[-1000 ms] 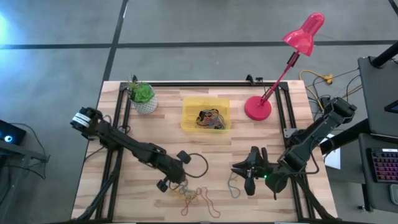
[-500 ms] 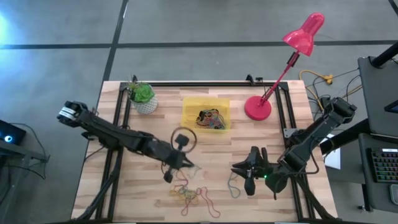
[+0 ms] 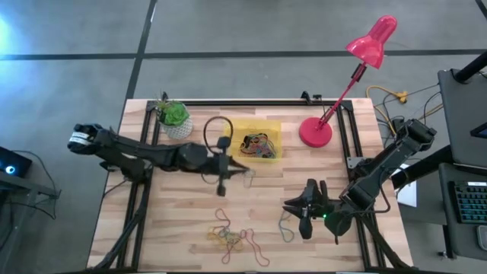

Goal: Pick and place rubber bands into bin
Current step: Put the blue rubber band into the yellow bin

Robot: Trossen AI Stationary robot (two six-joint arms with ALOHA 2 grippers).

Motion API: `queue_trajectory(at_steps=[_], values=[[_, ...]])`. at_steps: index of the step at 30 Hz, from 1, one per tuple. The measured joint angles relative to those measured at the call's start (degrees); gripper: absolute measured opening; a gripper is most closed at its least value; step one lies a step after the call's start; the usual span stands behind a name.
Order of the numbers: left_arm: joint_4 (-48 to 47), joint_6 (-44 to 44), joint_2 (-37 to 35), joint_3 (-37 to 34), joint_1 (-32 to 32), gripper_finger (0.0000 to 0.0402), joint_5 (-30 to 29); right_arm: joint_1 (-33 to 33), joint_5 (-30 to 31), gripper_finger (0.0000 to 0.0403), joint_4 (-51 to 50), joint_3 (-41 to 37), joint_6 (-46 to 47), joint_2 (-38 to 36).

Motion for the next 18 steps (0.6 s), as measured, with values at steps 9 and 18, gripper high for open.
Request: queue_trajectory(at_steps=[9,18], values=[[4.14,-0.04,0.25,-0.15,9.22,0.0,-0.02,0.0,0.0,0.0068,-0.18,-0.07,-0.86,0.0],[4.94,-2.83,6.2,-0.17,16.97,0.0,1.29,0.0,0.0,0.0068,-1.42,-0.48,-0.56,0.0]])
